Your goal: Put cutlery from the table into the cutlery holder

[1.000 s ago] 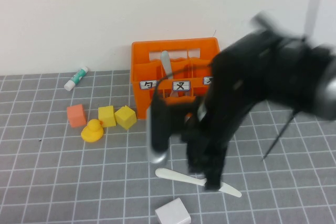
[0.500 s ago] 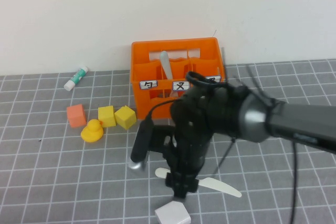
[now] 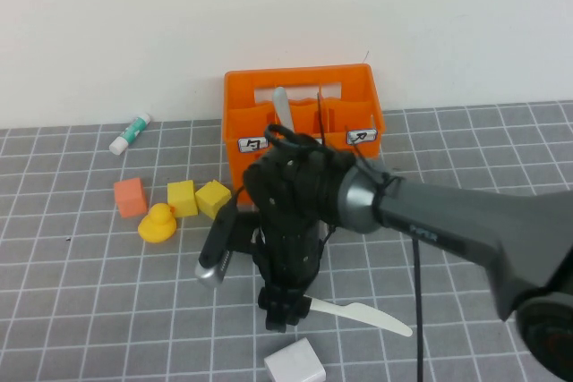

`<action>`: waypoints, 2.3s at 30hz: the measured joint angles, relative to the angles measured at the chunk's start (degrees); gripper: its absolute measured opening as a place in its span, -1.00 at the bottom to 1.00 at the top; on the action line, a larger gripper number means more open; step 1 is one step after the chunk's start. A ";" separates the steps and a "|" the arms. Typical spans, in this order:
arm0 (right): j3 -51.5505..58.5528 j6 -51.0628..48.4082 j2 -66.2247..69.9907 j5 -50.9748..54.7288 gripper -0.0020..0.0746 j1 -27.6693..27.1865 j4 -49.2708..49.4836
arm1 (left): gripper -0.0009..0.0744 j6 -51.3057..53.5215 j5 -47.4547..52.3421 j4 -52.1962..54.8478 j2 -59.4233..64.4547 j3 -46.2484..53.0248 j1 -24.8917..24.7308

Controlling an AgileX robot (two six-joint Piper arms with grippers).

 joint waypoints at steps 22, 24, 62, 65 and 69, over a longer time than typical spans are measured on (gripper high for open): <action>0.52 5.24 -6.88 7.95 -0.43 0.02 -2.46 | -0.98 0.00 0.00 0.00 0.00 0.00 0.00; 2.93 5.38 -11.13 6.59 -0.43 0.02 -0.24 | -0.98 0.00 0.00 0.00 0.00 0.00 0.00; 41.56 16.81 -28.28 -105.03 -0.43 -17.40 12.14 | -0.98 0.00 0.00 0.00 0.00 0.00 0.00; 41.56 17.62 -26.24 -106.86 -0.43 -17.40 12.14 | -0.98 0.00 0.00 0.00 0.00 0.00 0.00; 41.56 18.91 -24.38 -107.10 -0.43 -17.40 12.14 | -0.98 0.00 0.00 0.00 0.00 0.00 0.00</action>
